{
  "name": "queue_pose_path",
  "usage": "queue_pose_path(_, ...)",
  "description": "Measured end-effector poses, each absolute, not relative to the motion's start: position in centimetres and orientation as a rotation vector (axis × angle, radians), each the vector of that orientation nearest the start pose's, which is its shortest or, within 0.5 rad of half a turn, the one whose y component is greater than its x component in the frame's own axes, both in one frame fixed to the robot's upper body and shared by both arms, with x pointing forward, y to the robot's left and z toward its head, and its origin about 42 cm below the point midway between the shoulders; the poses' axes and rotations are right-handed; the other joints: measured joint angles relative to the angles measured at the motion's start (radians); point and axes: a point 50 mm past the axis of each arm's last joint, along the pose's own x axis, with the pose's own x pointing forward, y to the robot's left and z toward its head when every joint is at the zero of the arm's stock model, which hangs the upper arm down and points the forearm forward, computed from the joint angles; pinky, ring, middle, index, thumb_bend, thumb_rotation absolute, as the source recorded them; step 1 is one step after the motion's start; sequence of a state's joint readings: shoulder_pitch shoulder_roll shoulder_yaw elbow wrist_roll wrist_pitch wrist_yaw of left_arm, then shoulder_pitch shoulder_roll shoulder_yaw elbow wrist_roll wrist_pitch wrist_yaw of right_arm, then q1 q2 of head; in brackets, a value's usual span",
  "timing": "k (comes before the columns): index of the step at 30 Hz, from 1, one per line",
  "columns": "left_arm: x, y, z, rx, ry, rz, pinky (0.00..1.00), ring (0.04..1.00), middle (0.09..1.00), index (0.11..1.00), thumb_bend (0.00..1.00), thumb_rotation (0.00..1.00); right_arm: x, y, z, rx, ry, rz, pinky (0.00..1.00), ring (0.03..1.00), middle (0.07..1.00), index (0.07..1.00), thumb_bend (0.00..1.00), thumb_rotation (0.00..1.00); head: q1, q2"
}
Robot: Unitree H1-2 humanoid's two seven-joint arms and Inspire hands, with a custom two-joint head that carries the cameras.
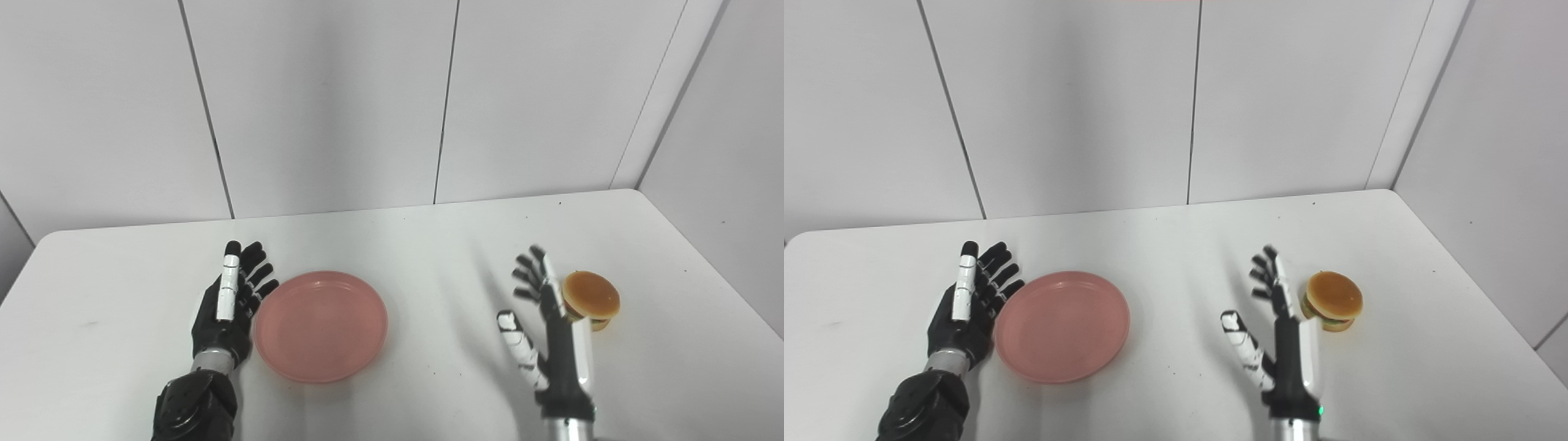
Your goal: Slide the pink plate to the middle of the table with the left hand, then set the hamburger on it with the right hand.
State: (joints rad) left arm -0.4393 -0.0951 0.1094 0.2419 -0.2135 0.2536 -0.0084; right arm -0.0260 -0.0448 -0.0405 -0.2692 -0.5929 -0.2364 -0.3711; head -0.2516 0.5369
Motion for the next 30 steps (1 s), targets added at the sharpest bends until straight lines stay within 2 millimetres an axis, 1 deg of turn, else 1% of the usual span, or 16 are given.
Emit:
queue_pose_path(3, 41.4, 15.1, 15.9, -0.323, 0.084, -0.112, 0.78, 0.872, 0.854, 0.777, 0.88, 0.80, 28.1, -24.5, 22.1, -0.631, -0.711, -0.419, 0.76, 0.835, 0.877, 0.881, 0.71, 1.00, 0.005, 0.002)
queue_pose_path(5, 41.4, 14.9, 15.8, -0.324, 0.083, -0.118, 0.77, 0.868, 0.848, 0.778, 0.87, 0.80, 28.6, -25.3, 22.9, -0.683, -0.739, -0.454, 0.75, 0.826, 0.869, 0.874, 0.71, 1.00, 0.008, 0.000)
queue_pose_path(7, 41.5, 14.9, 15.7, -0.324, 0.084, -0.122, 0.77, 0.866, 0.841, 0.774, 0.88, 0.80, 29.0, -26.4, 23.5, -0.720, -0.761, -0.507, 0.76, 0.832, 0.866, 0.874, 0.71, 1.00, 0.008, 0.000)
queue_pose_path(8, 41.5, 14.9, 15.7, -0.324, 0.085, -0.123, 0.78, 0.864, 0.836, 0.772, 0.88, 0.80, 29.2, -27.0, 23.8, -0.741, -0.766, -0.525, 0.76, 0.837, 0.866, 0.871, 0.72, 1.00, 0.012, -0.009)
queue_pose_path(10, 41.5, 14.9, 15.6, -0.324, 0.082, -0.124, 0.78, 0.863, 0.837, 0.773, 0.88, 0.80, 29.6, -28.0, 24.0, -0.772, -0.769, -0.551, 0.76, 0.841, 0.867, 0.865, 0.72, 1.00, 0.012, -0.009)
queue_pose_path(12, 41.5, 15.0, 15.6, -0.322, 0.081, -0.129, 0.76, 0.859, 0.840, 0.774, 0.88, 0.80, 29.9, -28.5, 24.1, -0.792, -0.764, -0.565, 0.78, 0.843, 0.865, 0.858, 0.72, 1.00, 0.012, -0.011)
queue_pose_path(15, 41.5, 15.2, 15.7, -0.315, 0.080, -0.131, 0.75, 0.856, 0.838, 0.779, 0.87, 0.80, 31.0, -29.1, 23.8, -0.817, -0.755, -0.594, 0.76, 0.840, 0.863, 0.848, 0.67, 1.00, 0.011, -0.012)
queue_pose_path(18, 41.5, 15.2, 15.7, -0.311, 0.079, -0.137, 0.74, 0.858, 0.840, 0.781, 0.87, 0.80, 32.1, -29.8, 23.7, -0.886, -0.749, -0.594, 0.76, 0.850, 0.871, 0.835, 0.63, 0.99, 0.018, -0.018)
queue_pose_path(21, 41.5, 15.3, 15.7, -0.306, 0.079, -0.144, 0.76, 0.861, 0.844, 0.786, 0.87, 0.80, 33.0, -30.5, 23.8, -0.963, -0.737, -0.596, 0.78, 0.873, 0.880, 0.840, 0.65, 1.00, 0.028, -0.020)
queue_pose_path(22, 41.5, 15.2, 15.7, -0.305, 0.079, -0.148, 0.76, 0.863, 0.845, 0.787, 0.87, 0.80, 33.2, -30.7, 23.8, -0.989, -0.723, -0.600, 0.79, 0.877, 0.881, 0.841, 0.66, 1.00, 0.028, -0.020)
queue_pose_path(23, 41.5, 15.2, 15.7, -0.305, 0.079, -0.152, 0.76, 0.862, 0.847, 0.788, 0.86, 0.80, 33.5, -31.0, 23.7, -1.025, -0.694, -0.610, 0.85, 0.902, 0.885, 0.837, 0.68, 1.00, 0.028, -0.018)
queue_pose_path(24, 41.5, 15.2, 15.7, -0.303, 0.079, -0.155, 0.76, 0.862, 0.847, 0.788, 0.86, 0.80, 33.6, -31.2, 23.6, -1.062, -0.664, -0.612, 0.86, 0.910, 0.886, 0.836, 0.69, 1.00, 0.026, -0.017)
queue_pose_path(25, 41.5, 15.2, 15.7, -0.302, 0.079, -0.156, 0.76, 0.862, 0.850, 0.786, 0.85, 0.80, 33.8, -31.3, 23.4, -1.116, -0.614, -0.611, 0.91, 0.926, 0.886, 0.829, 0.73, 1.00, 0.026, -0.017)
queue_pose_path(26, 41.5, 15.3, 15.7, -0.301, 0.079, -0.156, 0.76, 0.862, 0.853, 0.786, 0.85, 0.80, 34.0, -31.4, 23.3, -1.172, -0.557, -0.598, 0.91, 0.914, 0.873, 0.810, 0.76, 1.00, 0.025, -0.017)
queue_pose_path(28, 41.5, 15.2, 15.7, -0.301, 0.080, -0.158, 0.76, 0.866, 0.856, 0.788, 0.85, 0.81, 34.4, -31.7, 22.9, -1.271, -0.424, -0.547, 0.86, 0.873, 0.840, 0.789, 0.80, 0.99, 0.025, -0.017)
queue_pose_path(30, 41.5, 15.1, 15.7, -0.300, 0.080, -0.165, 0.76, 0.866, 0.852, 0.791, 0.86, 0.81, 34.6, -32.0, 22.6, -1.332, -0.313, -0.513, 0.81, 0.839, 0.824, 0.776, 0.82, 0.94, 0.029, -0.015)
